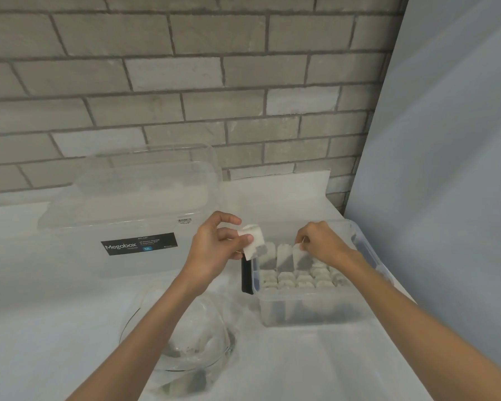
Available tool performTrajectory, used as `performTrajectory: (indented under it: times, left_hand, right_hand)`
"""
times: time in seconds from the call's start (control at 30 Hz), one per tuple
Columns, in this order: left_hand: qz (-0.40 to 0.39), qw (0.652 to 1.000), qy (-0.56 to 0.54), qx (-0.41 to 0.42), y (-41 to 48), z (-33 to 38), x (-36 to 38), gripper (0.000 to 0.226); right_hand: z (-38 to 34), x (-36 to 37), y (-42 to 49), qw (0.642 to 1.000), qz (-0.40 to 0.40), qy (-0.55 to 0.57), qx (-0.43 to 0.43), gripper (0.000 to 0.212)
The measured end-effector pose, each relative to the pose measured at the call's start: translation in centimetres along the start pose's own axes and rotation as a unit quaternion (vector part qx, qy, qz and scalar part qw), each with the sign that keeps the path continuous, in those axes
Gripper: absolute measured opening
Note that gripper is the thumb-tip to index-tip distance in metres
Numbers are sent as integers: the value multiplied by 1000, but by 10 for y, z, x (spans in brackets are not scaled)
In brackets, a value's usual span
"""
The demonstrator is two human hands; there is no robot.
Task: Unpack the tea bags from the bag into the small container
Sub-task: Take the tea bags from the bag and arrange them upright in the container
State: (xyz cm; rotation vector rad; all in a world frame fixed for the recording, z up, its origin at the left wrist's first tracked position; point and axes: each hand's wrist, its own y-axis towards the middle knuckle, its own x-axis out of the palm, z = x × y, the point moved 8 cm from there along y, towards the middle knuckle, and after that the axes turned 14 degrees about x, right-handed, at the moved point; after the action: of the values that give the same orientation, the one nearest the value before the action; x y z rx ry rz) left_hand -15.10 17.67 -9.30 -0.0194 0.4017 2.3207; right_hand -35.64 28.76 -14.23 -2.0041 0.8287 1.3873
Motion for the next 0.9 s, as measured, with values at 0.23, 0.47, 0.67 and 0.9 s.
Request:
performTrajectory:
  times: [0.23, 0.47, 0.67, 0.9]
  left_hand:
    - [-57, 998, 34, 23, 8, 5, 20, 5]
    - [-166, 968, 154, 109, 37, 22, 96, 19]
    - [-256, 923, 267, 105, 53, -7, 167, 7]
    - [-235, 931, 274, 63, 57, -45, 192, 4]
  right_hand:
    - [13, -12, -6, 1000, 16, 15, 20, 22]
    - [36, -74, -25, 990, 87, 107, 38, 21]
    - [57, -100, -48, 981, 120, 144, 53, 14]
    - [76, -103, -68, 979, 126, 146, 61, 17]
